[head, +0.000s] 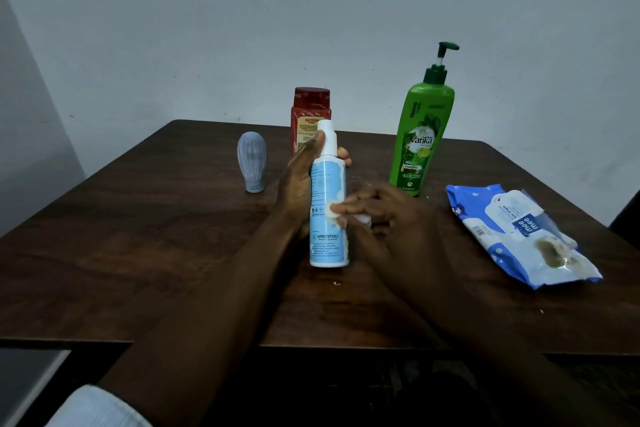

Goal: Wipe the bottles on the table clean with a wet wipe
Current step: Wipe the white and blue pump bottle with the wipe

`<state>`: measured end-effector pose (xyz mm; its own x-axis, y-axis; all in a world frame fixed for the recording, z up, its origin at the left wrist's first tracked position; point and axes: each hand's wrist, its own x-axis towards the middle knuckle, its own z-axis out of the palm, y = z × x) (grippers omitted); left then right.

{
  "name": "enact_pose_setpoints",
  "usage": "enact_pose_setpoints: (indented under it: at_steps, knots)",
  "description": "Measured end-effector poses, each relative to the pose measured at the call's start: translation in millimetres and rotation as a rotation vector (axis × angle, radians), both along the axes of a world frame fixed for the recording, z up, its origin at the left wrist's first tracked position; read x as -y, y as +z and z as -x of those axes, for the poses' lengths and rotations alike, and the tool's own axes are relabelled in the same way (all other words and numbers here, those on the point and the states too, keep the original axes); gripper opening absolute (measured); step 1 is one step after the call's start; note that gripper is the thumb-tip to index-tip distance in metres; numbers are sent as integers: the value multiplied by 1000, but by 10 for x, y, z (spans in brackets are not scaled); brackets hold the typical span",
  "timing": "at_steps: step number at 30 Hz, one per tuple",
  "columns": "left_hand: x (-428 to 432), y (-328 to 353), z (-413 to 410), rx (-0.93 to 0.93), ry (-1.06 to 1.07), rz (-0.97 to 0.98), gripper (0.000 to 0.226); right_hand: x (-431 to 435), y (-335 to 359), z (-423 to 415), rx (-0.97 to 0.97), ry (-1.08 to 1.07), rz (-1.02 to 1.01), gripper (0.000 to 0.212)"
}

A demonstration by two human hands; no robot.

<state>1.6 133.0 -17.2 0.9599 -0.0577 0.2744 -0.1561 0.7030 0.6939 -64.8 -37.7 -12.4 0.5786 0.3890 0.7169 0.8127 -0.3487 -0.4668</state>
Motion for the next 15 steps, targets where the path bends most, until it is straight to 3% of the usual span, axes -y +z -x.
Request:
enact_pose_setpoints:
  at_steps: [2,4,10,15]
  knots:
    - [12,15,3,-5,-90,9,66,-43,109,-97,-1,-4,-22,20]
    - [26,25,23,12,-140,26,62,-81,214,-189,9,-21,-47,19]
    - [17,-17,39,-6,8,-43,65,-153,397,-355,-12,-50,-118,17]
    - [11,-11,87,-42,24,-32,44,-129,320,-334,-21,-47,-123,17]
